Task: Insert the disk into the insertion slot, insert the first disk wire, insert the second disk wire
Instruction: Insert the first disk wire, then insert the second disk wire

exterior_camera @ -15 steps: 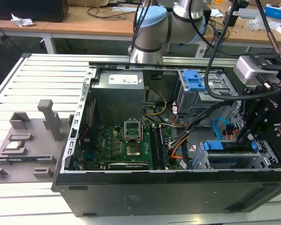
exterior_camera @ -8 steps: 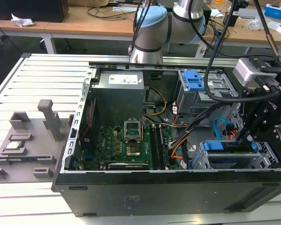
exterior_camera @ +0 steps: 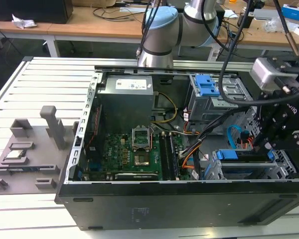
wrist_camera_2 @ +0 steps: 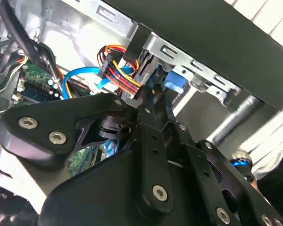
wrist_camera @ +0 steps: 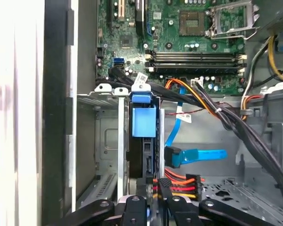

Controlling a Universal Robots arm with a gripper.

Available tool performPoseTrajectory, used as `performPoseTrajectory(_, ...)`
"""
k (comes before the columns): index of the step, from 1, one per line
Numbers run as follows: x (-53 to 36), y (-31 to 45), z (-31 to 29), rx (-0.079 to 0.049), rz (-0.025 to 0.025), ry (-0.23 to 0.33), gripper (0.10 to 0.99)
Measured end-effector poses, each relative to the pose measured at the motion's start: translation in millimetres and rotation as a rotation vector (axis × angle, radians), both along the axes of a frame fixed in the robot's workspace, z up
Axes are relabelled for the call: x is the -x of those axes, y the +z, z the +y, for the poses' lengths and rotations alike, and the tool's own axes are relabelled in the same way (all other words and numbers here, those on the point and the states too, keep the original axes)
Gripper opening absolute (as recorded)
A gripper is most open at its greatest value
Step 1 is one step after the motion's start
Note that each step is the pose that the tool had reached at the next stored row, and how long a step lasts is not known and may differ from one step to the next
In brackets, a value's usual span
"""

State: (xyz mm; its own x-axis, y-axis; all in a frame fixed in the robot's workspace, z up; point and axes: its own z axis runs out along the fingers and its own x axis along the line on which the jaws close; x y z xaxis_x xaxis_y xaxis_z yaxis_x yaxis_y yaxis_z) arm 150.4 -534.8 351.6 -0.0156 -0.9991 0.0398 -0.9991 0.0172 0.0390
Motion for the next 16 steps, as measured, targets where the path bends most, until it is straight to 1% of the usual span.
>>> performPoseTrajectory(1, 0.0, 3.5, 0.6, 0.001, -0.0001, 0.000, 0.243)
performPoseTrajectory(2, 0.0, 9.8, 2.7, 0.002, -0.0001, 0.000, 0.243)
performPoseTrajectory(3, 0.0, 20.0, 5.2, 0.005, 0.0000, 0.000, 0.161)
performPoseTrajectory(4, 0.0, 25.0, 5.7, 0.005, 0.0000, 0.000, 0.106)
performPoseTrajectory(6, 0.0, 33.9, 6.3, 0.006, 0.0000, 0.000, 0.106)
performPoseTrajectory(12, 0.0, 35.7, 6.3, 0.006, -0.0001, 0.000, 0.114)
performPoseTrajectory(15, 0.0, 36.3, 6.3, 0.006, 0.0000, 0.000, 0.302)
performPoseTrajectory(16, 0.0, 36.5, 6.3, 0.006, 0.0000, 0.000, 0.302)
